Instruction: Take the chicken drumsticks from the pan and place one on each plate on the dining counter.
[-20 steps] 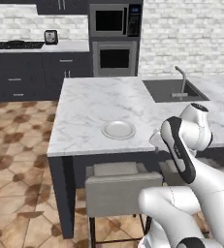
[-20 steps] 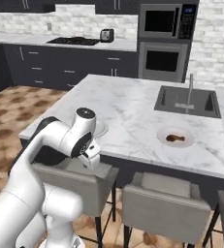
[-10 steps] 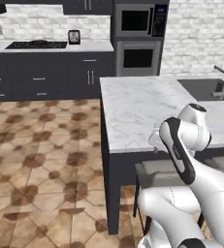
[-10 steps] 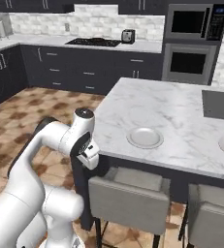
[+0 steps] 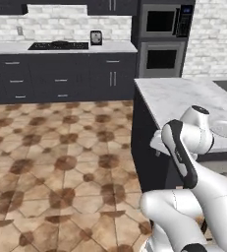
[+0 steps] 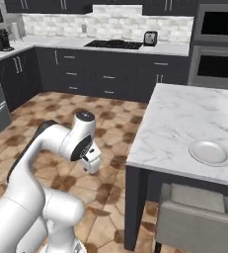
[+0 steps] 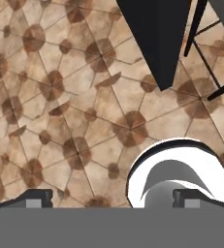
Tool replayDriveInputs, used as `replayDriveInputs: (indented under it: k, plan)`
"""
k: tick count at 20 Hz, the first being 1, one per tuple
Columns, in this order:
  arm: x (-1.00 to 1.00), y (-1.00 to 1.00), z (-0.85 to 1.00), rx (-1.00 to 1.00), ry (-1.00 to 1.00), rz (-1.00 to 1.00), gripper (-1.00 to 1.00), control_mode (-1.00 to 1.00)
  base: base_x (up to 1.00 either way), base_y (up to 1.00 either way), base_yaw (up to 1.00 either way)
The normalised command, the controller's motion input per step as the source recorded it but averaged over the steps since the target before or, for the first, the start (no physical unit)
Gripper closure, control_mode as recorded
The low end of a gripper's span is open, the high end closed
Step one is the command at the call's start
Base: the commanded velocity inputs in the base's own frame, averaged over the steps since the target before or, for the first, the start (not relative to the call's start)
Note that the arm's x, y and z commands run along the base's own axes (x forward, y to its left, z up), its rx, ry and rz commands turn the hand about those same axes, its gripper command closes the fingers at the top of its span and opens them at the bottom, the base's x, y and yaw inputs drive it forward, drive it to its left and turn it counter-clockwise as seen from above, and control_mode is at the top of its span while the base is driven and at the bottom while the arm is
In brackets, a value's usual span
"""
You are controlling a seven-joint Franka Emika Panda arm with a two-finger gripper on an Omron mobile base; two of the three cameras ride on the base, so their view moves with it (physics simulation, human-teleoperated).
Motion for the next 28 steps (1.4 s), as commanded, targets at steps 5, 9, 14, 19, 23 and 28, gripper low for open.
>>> replayDriveInputs:
  k: [5, 9, 14, 19, 23, 28]
  plan:
    - [0.0, 0.0, 0.0, 0.0, 0.0, 0.0, -1.0, 1.0, 0.85, 1.0, -0.07]
    - [0.0, 0.0, 0.0, 0.0, 0.0, 0.0, -1.0, 1.0, 0.99, 1.0, -0.08]
    - [0.0, 0.0, 0.0, 0.0, 0.0, 0.0, -1.0, 1.0, 1.0, 0.94, -0.05]
    - [0.0, 0.0, 0.0, 0.0, 0.0, 0.0, -1.0, 1.0, 1.0, 0.6, 0.0]
    - [0.0, 0.0, 0.0, 0.0, 0.0, 0.0, -1.0, 1.0, 1.0, 0.17, 0.03]
    - [0.0, 0.0, 0.0, 0.0, 0.0, 0.0, -1.0, 1.0, 1.0, -0.01, 0.06]
